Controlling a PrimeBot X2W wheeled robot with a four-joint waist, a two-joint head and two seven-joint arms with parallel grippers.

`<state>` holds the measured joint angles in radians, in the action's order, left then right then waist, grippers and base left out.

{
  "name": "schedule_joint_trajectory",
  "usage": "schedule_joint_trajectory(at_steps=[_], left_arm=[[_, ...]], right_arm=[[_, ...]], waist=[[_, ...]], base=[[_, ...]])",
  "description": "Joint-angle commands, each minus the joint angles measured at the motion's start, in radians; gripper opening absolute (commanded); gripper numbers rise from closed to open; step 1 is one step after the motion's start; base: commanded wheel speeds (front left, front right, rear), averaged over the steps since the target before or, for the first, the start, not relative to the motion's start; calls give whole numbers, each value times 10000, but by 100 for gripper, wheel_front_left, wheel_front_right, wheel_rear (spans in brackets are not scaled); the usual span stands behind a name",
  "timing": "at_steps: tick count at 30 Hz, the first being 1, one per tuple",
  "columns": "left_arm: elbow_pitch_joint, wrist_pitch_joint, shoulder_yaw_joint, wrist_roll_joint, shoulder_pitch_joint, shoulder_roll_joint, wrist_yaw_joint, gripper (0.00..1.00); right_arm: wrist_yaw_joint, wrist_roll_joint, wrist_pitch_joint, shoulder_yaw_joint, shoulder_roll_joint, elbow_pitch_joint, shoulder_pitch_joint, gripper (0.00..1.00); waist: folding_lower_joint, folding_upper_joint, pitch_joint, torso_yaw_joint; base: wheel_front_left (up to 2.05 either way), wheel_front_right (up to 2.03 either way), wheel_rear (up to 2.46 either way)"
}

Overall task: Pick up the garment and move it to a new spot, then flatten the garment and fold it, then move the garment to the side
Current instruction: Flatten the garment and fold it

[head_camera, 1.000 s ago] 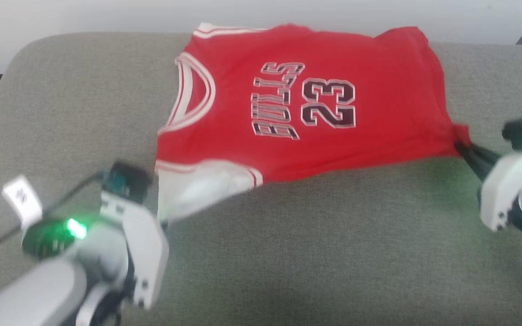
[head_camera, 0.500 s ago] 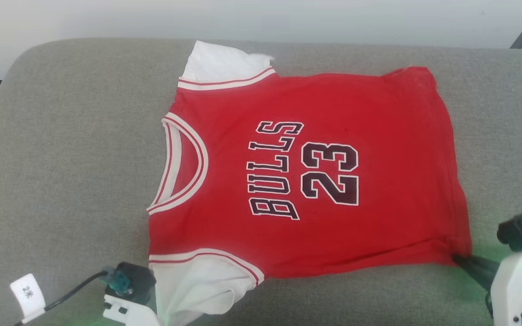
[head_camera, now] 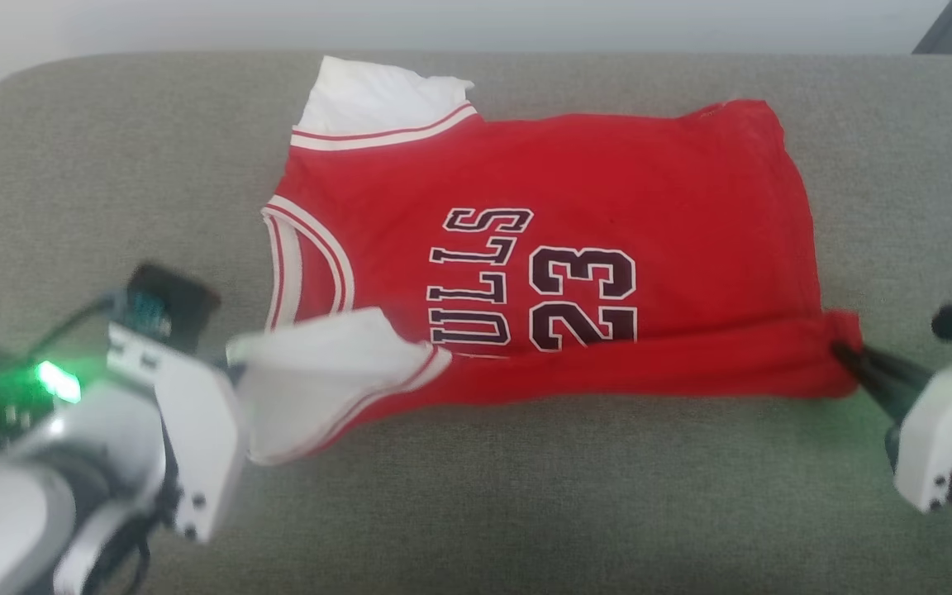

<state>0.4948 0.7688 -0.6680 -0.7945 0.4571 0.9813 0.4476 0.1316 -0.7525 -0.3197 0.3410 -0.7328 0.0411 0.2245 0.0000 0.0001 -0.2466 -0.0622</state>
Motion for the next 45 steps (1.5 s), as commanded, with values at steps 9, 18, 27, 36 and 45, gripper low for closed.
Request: schedule_joint_trajectory(at_steps=[9,18,27,36,45], left_arm=[[-3452,-23,-280,348,3122,-1471,-2408,0],[-7335,-369,-863,540,5169,-3218,-3997,0],[-10403,-433,-1312,337,5826,-4510,-4778,0],[-12339,-793,-1119,39,6344,-5175,-4963,93],[-12204,-682,-1215,56,6419,-5114,-4965,100]], right_arm=[[-18,1067,-457,-129,1244,1229,2209,0],[-18,1577,-585,550,2054,3061,4027,0],[-19,1205,-712,1686,2516,4582,4898,0],[-12,756,-707,2314,2655,5431,5620,100],[-17,723,555,1879,2332,5081,5381,100]], waist=[[0,-1,-630,317],[0,-1,-1405,549],[0,-1,-1730,617],[0,-1,-1472,594],[0,-1,-828,353]], base=[[0,0,0],[0,0,0],[0,0,0],[0,0,0],[0,0,0]])
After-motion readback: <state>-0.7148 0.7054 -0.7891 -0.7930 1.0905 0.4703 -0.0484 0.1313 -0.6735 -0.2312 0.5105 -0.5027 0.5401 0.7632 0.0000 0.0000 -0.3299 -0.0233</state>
